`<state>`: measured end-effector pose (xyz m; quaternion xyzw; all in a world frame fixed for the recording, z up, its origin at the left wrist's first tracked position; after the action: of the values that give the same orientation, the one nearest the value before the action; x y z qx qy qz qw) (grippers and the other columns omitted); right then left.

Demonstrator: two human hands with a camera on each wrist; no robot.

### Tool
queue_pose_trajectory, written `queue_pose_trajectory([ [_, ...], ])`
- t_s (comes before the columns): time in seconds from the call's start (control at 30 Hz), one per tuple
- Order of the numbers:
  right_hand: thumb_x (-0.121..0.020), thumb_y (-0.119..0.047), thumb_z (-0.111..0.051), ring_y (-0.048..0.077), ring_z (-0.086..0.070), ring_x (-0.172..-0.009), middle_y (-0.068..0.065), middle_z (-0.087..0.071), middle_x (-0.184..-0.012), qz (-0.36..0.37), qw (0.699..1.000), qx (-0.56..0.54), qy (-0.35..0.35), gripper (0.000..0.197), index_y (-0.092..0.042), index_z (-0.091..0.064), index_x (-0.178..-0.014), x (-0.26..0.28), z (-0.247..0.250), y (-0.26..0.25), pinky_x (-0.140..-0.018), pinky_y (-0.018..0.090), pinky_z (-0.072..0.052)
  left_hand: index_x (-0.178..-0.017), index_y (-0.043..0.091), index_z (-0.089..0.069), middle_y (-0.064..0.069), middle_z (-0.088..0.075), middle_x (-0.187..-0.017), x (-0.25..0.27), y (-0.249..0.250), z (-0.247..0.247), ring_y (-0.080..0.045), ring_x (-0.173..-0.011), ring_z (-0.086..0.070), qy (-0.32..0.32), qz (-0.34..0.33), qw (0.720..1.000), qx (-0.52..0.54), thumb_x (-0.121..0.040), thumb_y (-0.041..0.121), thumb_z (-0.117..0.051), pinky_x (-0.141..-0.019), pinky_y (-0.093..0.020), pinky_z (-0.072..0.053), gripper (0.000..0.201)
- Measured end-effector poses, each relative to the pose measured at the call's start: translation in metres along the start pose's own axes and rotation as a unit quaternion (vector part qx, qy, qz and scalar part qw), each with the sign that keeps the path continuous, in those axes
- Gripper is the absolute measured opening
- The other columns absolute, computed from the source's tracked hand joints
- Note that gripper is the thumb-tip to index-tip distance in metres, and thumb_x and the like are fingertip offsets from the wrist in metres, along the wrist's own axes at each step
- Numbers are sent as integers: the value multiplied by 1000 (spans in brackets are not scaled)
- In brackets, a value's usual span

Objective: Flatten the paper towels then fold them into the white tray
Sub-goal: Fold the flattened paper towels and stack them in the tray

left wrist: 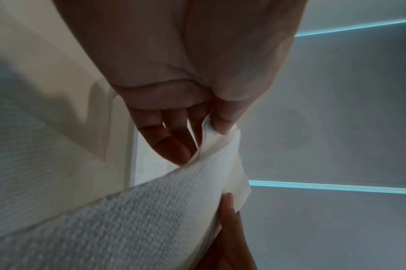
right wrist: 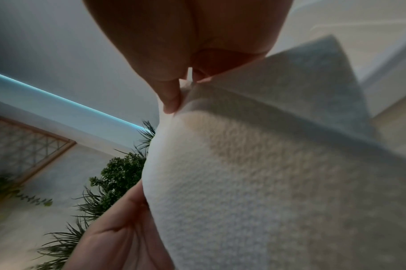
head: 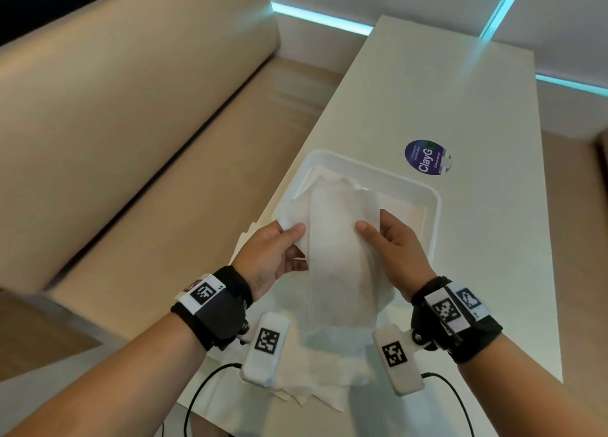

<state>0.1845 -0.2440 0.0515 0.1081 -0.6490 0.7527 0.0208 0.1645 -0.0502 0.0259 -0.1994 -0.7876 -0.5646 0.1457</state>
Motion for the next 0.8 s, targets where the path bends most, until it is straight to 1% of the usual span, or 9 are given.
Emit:
queue_pose_trajectory([
  [0.13,-91,-14,-61,9,-70,-78,-5,-73,-94,13,999,-33,9,15,-16,-68,-104,2,6,-3,-63,18,-52,-121,5,-58,-12,-70,-100,1,-2,1,-20,-77,-68,-2,4,1000,-13,-100,17,-47,-68,-32,-57,27],
  [0.3,-88,-13,-66,16,-71,-87,-1,-74,-99,18,1000,-22,-3,17,-17,-70,-103,0,8,-3,-74,27,-56,-117,2,-59,-13,-66,-97,4,-6,-1,-21,-74,-63,-9,22,999,-31,-99,16,-47,-66,-30,-56,25],
  [0.4,-86,-12,-67,17,-71,-86,0,-74,-98,10,1000,-19,-2,17,-14,-69,-103,0,6,0,-76,31,-58,-124,6,-58,-10,-69,-105,7,-8,-2,-21,-83,-66,-18,37,999,7,-98,24,-48,-70,-32,-54,33],
  [0.47,-86,-11,-68,19,-71,-86,2,-74,-96,4,1000,-24,-4,16,-12,-69,-102,0,1,2,-77,32,-57,-125,11,-59,-9,-70,-113,9,-11,-2,-22,-93,-67,-26,40,998,34,-91,34,-53,-78,-34,-53,42],
  [0.5,-86,-12,-68,20,-71,-85,2,-74,-95,2,1000,-24,-7,15,-12,-68,-101,-1,-2,4,-77,33,-57,-126,10,-59,-10,-69,-116,9,-12,-1,-24,-99,-66,-26,41,998,43,-87,34,-57,-83,-37,-53,46],
  [0.57,-85,-13,-69,20,-71,-84,2,-74,-91,0,1000,-15,-9,13,-11,-68,-98,-3,-7,6,-76,34,-56,-124,5,-60,-13,-69,-116,10,-15,2,-27,-104,-66,-17,43,998,45,-86,23,-60,-89,-39,-52,42],
  [0.63,-85,-17,-70,22,-70,-85,1,-74,-90,12,1000,22,3,12,-13,-69,-97,-6,-10,7,-78,35,-56,-119,2,-62,-13,-71,-110,11,-17,5,-27,-97,-66,-4,43,998,42,-93,15,-55,-83,-36,-53,30],
  [0.7,-85,-22,-70,18,-67,-88,-3,-70,-92,28,997,73,26,13,-16,-70,-96,-9,-10,8,-76,30,-54,-117,1,-62,-13,-71,-106,13,-17,9,-26,-91,-66,13,44,998,45,-98,16,-48,-80,-36,-53,28],
  [0.8,-86,-24,-68,13,-62,-89,-2,-64,-92,44,994,82,58,13,-14,-70,-95,-9,-9,7,-75,23,-47,-124,-2,-57,-14,-69,-110,13,-16,15,-26,-92,-66,31,45,997,54,-99,17,-47,-83,-40,-53,33],
])
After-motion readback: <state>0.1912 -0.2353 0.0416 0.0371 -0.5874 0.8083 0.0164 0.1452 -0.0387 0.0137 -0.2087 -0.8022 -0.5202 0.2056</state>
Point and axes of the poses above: each hand's wrist, its own x-axis away from the middle knuckle, its own z-axis out of the back of the hand, y = z × x, the point moved 5 cm from there along -x, towards the middle knuckle
